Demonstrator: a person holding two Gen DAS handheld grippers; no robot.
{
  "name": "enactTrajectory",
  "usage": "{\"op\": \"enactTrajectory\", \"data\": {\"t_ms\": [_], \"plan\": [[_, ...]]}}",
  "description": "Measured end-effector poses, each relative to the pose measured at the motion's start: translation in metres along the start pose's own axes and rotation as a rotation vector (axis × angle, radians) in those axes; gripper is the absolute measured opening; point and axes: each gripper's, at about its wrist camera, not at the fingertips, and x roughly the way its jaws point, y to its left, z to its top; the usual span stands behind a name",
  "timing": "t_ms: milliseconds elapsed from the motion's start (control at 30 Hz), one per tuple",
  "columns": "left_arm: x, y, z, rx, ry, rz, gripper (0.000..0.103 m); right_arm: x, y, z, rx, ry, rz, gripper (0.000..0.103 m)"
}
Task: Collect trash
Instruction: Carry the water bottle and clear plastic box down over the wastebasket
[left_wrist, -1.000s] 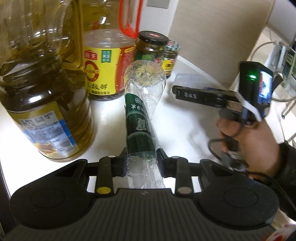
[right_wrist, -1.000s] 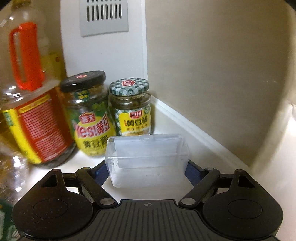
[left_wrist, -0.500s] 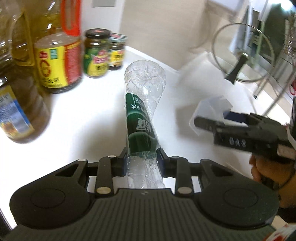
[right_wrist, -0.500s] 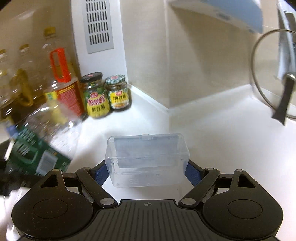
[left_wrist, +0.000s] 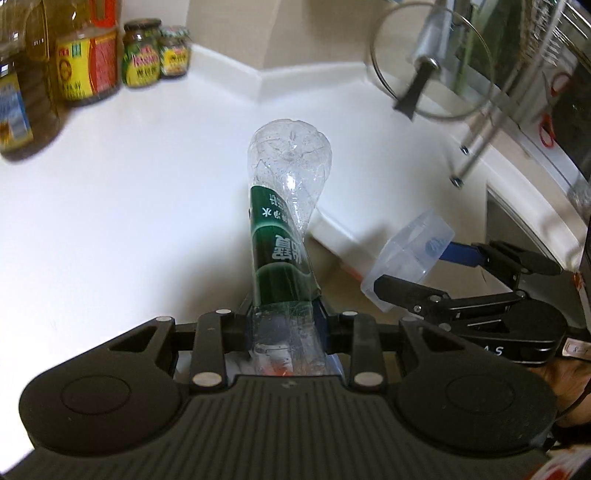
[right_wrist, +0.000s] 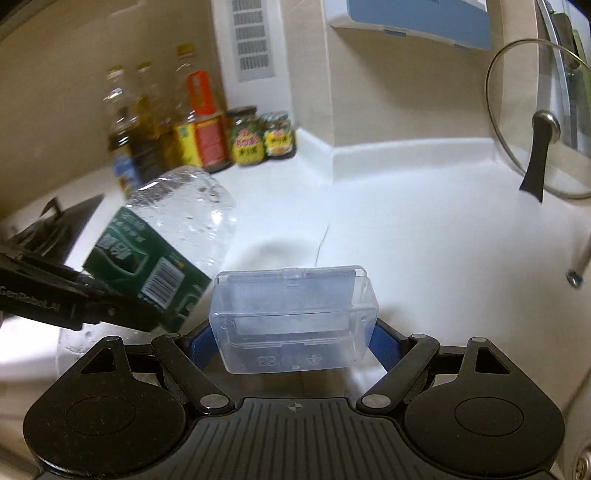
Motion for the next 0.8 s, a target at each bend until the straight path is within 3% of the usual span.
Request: {"op": "enactTrajectory", "data": {"t_ms": [200,400,600,800], "plan": [[0.000,-0.013,-0.051,0.017,0.089,-0.038,0.029,-0.025,0.013,-0.041,-0.003,0.052,0.001,0.084],[0.018,-0.011,-0.093,0.036,0.193,-0.052,0.029,-0.020,0.031,-0.086,0.005,0.137,-0.024,0.084],[0.043,0.001,-0.119,0.054,0.278,-0.004,0.029,-0.006,0.036,-0.118,0.024,0.217,-0.055,0.084],[0.054,0.005,-0.133,0.062,0.317,0.024,0.029,0.006,0.040,-0.126,0.021,0.252,-0.055,0.084]]}}
